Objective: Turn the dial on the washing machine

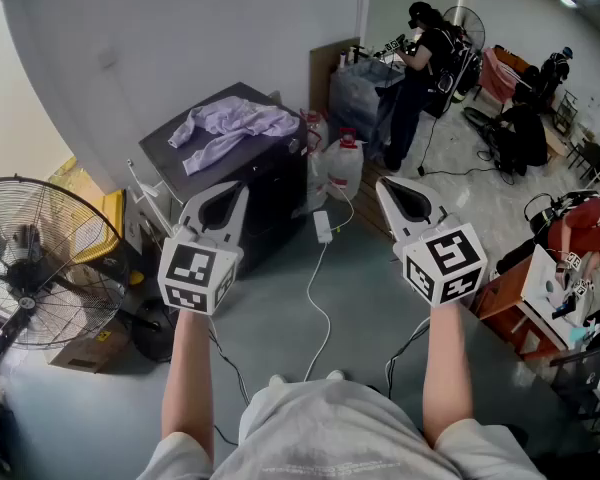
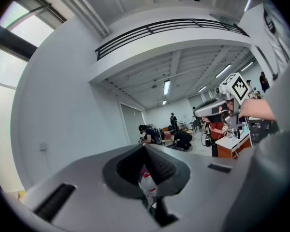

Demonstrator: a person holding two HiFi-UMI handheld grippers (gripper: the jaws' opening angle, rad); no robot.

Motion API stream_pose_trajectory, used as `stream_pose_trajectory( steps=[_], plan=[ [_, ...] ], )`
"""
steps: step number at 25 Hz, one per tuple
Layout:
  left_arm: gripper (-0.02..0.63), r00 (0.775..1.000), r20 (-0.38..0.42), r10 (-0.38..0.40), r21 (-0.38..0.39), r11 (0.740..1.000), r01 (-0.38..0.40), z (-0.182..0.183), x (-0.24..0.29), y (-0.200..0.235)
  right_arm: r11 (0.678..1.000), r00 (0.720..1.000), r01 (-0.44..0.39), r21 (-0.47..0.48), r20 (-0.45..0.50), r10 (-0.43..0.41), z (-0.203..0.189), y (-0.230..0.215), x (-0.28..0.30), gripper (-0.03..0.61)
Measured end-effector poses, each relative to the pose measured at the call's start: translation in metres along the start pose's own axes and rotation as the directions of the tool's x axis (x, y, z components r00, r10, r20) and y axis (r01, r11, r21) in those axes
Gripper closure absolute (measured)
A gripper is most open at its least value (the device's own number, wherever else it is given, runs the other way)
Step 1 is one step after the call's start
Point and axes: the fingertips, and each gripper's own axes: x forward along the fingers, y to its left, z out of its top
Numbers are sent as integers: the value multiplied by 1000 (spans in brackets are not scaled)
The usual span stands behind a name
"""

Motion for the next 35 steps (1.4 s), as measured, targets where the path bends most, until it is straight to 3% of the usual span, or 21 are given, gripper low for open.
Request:
stream_pose_trajectory(
  steps=[6, 14, 19, 24, 35],
  plan=[
    [598, 999, -23, 23, -23, 999, -24, -5, 24, -16, 998, 999, 14, 67, 28, -16, -14, -42, 1, 565],
    [598, 994, -66, 86, -45, 995, -89, -15, 49, -22, 997, 998, -42, 62, 41, 39, -38, -70, 16, 566],
    [598, 993, -76, 91, -23, 995, -93, -18, 75, -12, 976, 988, -106, 191, 130, 82, -30, -92, 35, 566],
    [598, 995, -71, 76, -7, 997, -77, -36, 114, 23, 986, 990, -91, 139, 121, 74, -29, -103, 91, 566],
    [598, 998, -58, 27, 7, 1000, -26, -75, 227, 154, 993, 999, -24, 114, 24, 21, -38, -138, 258, 566]
  ],
)
